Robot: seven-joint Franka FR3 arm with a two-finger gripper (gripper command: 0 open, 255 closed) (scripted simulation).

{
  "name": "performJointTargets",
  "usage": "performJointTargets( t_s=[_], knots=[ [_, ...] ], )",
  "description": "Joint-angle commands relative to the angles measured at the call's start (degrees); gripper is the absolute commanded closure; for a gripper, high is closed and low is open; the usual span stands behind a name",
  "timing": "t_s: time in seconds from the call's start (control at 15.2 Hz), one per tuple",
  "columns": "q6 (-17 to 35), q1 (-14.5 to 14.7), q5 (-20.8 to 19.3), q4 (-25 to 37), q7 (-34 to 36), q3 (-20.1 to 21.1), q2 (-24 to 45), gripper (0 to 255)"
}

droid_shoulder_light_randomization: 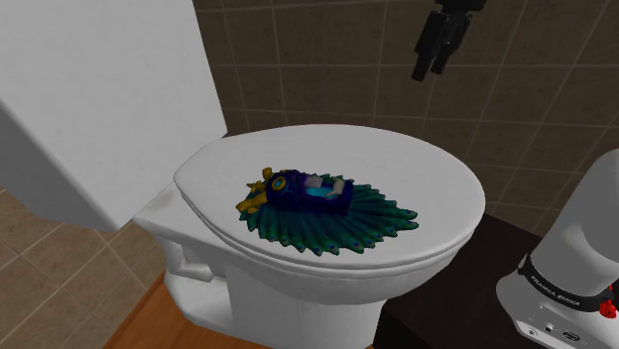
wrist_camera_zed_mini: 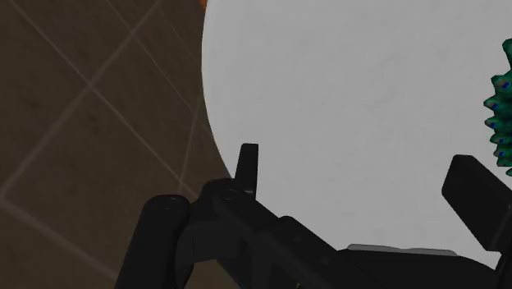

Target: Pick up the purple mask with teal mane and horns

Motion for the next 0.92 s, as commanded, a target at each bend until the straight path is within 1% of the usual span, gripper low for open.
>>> performJointTargets(
  t_s=[0.0, 0.46, 0.86],
  knots=[
    [0.0, 0.0, 0.0, 0.0, 0.0, 0.0, 0.0, 0],
    [2.3, 2.4, 5.4, -0.8, 9.5, 8.3, 3.3, 0],
    [4.9, 4.1, 9.5, 0.9, 17.5, 15.5, 8.6, 0]
  ],
)
